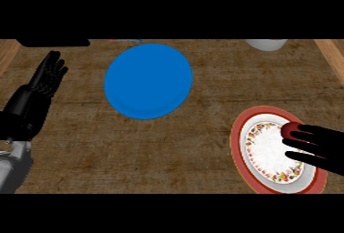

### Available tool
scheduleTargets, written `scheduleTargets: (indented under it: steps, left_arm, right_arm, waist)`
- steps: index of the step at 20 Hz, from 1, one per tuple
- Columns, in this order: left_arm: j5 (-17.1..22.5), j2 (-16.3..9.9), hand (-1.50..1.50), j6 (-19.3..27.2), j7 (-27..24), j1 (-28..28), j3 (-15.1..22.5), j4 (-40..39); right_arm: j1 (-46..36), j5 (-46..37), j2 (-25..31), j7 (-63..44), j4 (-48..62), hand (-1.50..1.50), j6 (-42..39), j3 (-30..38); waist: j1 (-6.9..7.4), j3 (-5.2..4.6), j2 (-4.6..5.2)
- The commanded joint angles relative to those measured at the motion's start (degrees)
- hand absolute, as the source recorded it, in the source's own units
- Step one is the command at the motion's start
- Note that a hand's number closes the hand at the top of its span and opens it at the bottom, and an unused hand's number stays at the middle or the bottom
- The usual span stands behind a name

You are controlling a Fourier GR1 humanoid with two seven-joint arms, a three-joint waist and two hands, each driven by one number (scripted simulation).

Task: Pick the tomato from the plate and place it in the plate

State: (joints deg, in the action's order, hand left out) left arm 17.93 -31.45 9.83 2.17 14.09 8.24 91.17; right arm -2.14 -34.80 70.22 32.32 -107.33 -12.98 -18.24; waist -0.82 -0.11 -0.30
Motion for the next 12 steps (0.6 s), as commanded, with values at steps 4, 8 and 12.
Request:
scheduleTargets:
  steps: [4,8,12]
  left_arm:
    - [-1.3,1.7,0.00,0.4,6.1,3.1,0.0,2.3]
    - [-4.8,5.3,0.00,-0.6,1.2,4.3,-0.1,-3.9]
    - [-3.7,4.8,0.00,-2.6,0.6,0.5,-1.3,-0.4]
  right_arm:
    - [-0.6,-12.1,-4.9,-10.2,-1.9,-1.50,-3.9,-3.7]
    - [-0.9,-16.7,-9.6,-9.2,0.7,-1.50,-2.6,-2.7]
    - [-2.7,-24.1,-12.6,-11.1,6.8,-1.50,0.1,-3.4]
  waist:
    - [1.01,0.13,0.28]
    - [0.68,0.12,0.35]
    - [1.15,0.13,0.34]
